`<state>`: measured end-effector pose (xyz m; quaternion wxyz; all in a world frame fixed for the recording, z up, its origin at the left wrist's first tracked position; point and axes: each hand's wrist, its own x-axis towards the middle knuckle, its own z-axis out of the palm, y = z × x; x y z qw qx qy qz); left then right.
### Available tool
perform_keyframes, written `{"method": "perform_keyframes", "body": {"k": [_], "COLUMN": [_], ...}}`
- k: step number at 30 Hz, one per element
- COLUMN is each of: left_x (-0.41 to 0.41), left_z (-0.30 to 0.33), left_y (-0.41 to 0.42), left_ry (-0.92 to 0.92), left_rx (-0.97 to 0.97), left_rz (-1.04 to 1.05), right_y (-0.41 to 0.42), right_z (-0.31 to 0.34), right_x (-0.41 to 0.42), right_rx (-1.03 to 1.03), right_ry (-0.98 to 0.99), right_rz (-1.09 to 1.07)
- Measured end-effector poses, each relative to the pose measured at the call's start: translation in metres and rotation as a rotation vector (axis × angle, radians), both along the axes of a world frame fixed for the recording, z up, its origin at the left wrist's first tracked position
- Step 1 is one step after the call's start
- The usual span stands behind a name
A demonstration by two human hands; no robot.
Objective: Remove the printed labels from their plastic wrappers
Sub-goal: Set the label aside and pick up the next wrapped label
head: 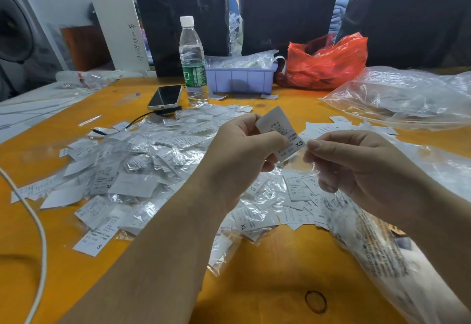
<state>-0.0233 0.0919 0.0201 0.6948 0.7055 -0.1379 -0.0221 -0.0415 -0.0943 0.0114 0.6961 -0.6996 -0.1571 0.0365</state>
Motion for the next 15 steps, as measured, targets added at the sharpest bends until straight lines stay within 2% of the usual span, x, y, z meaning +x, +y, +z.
{"method": "perform_keyframes", "body": {"k": [15], "left_x": [0.0013], "left_z": [0.0015], "left_y": [0.0013], "left_ry": [0.014], "left_rx": [-0.019], "left_rz": [0.001], "right_y": [0.0024], "right_z": [0.0046], "right_x": [-0.0036], "right_rx": [0.082], "right_ry": [0.033], "right_rz": [0.029]}}
